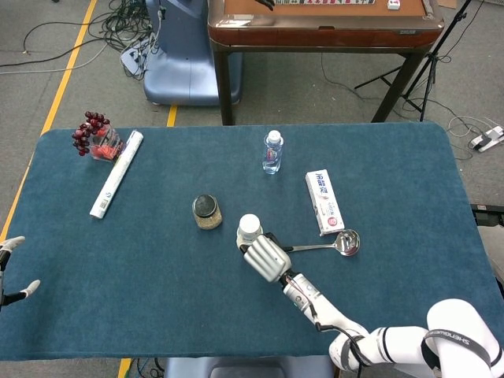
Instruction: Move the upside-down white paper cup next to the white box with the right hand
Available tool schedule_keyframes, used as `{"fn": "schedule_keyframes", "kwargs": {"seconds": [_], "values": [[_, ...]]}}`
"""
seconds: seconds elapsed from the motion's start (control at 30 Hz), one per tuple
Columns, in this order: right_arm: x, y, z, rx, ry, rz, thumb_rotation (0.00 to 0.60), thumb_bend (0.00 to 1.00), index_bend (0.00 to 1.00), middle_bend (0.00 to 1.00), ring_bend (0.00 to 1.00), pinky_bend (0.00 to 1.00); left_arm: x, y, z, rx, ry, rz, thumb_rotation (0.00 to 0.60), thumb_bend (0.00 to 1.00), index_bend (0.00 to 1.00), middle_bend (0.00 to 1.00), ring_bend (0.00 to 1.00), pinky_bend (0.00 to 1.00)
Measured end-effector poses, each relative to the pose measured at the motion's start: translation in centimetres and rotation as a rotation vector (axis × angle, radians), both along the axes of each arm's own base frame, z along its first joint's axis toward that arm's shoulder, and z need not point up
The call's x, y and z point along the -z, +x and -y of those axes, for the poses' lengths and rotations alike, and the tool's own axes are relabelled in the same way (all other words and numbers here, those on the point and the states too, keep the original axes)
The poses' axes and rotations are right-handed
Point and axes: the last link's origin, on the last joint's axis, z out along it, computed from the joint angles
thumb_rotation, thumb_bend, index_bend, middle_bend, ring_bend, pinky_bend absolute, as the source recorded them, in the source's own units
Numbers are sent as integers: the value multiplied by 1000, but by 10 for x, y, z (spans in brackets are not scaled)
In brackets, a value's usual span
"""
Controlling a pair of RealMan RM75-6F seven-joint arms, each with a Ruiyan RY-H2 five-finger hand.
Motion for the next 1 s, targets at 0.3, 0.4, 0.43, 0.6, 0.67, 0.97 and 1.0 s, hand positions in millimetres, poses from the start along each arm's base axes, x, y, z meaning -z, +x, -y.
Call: {"fn": "schedule_keyframes", "kwargs": {"seconds": [0.3,0.4,0.43,0.6,0.67,0.97,1.0], "values": [[13,9,7,13,4,-8,600,896,222,1000,1000,988,-2,-1,0,0,5,7,600,60,193,218,292,593],[15,9,8,24,7,-14,600,896,222,1000,999,988,-2,-2,1,-1,6,9,600,60,193,219,292,593],[15,8,9,30,8,-17,600,897,222,1000,999,988,-3,-2,1,-1,6,8,600,60,193,219,293,593],[16,5,12,54,10,-23,600,897,222,1000,999,988,-2,-2,0,-4,3,4,600,60,193,219,293,593],[15,3,14,63,8,-28,600,897,222,1000,999,988,-2,-2,0,-4,4,6,600,60,193,218,293,593],[9,-3,19,87,-7,-40,600,897,222,1000,999,988,-2,-3,0,-7,2,6,600,60,193,219,293,593],[8,-4,19,89,-8,-40,600,898,222,1000,999,988,-2,-3,0,-6,3,5,600,60,193,219,293,593]]}}
